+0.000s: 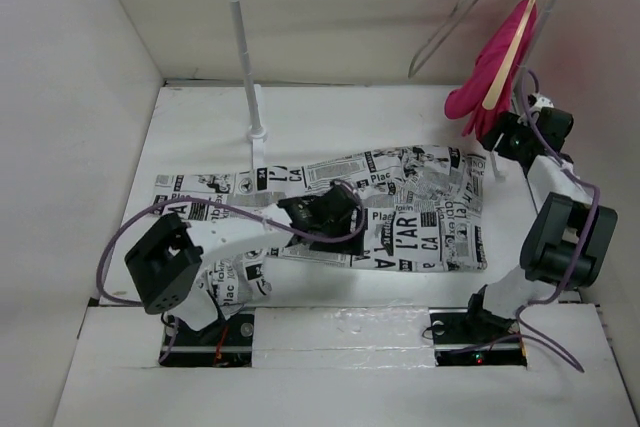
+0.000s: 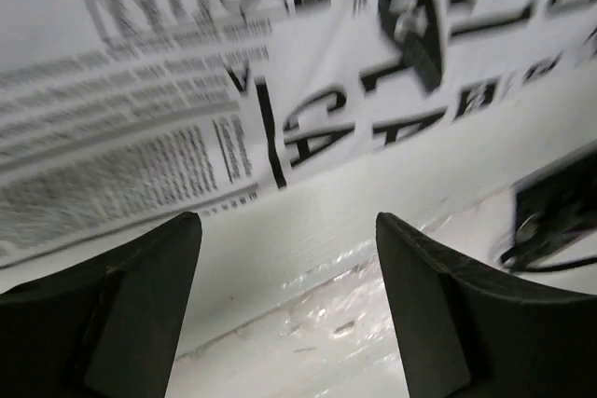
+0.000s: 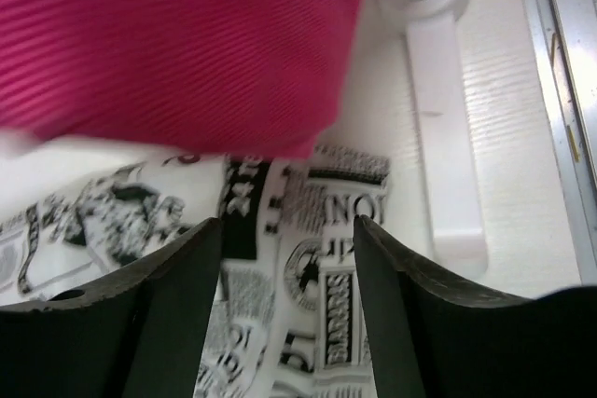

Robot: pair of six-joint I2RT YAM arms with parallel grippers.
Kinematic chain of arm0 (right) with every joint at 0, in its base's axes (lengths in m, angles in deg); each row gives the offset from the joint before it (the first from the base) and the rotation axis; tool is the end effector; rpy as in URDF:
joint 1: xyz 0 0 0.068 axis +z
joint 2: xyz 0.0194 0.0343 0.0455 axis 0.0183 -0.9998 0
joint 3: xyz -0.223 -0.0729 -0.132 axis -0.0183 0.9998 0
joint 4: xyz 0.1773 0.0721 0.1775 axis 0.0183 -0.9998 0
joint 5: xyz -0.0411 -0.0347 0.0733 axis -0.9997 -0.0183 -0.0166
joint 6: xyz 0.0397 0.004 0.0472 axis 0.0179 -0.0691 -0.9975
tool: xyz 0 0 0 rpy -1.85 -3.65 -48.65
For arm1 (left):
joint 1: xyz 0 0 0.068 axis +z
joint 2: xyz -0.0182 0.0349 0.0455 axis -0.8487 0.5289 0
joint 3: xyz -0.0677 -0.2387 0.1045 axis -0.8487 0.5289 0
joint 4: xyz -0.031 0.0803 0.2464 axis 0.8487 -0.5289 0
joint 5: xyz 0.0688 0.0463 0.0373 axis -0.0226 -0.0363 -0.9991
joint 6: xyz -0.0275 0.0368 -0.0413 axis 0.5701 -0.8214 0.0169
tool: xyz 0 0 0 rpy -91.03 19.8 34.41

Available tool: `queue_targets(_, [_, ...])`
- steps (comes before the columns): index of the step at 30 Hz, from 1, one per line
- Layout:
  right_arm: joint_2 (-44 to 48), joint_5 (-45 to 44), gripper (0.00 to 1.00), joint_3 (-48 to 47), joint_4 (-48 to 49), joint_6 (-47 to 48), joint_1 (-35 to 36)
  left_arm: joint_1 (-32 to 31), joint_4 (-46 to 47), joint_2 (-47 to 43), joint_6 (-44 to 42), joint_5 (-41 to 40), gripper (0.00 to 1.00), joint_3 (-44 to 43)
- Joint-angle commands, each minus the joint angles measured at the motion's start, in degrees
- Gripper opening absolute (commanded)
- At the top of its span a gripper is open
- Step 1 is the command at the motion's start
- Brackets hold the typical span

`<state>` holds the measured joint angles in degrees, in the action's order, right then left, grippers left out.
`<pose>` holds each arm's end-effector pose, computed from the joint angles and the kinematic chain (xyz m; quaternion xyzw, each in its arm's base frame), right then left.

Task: Place the trousers on the hanger
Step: Flatten out the trousers at the center of the board.

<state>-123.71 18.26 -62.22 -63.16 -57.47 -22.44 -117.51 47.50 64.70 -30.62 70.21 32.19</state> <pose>0.3541 -0.1197 0.2361 0.1295 0.8602 0.1139 0.4799 0.1630 -0.2817 0.1979 0.1546 0.9319 -0.2711 0.1847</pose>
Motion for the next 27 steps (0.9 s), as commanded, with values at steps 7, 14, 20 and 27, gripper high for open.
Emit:
queue_targets(7, [34.9,0.3,0.0,24.3,-8.3,3.8,13.6,30.6,-2.8,-21.3,1.1,-10.4,0.71,0.3])
queue_targets(14, [41.5,-2.5,0.07,29.2,-14.3,6.1,37.5,49.2,-6.7,-21.1,-7.7,-6.6,0.68,2.1])
queue_targets(20, [40.5,-12.5,0.51,28.8,-16.6,4.3,50.3,64.2,-0.3,-21.4,-2.1,-3.8,0.69,9.5])
queue_targets(27, [44.1,-13.4,0.53,32.5,-19.0,4.1,36.1,66.1,4.9,-4.2,-0.8,-2.2,0.69,5.2])
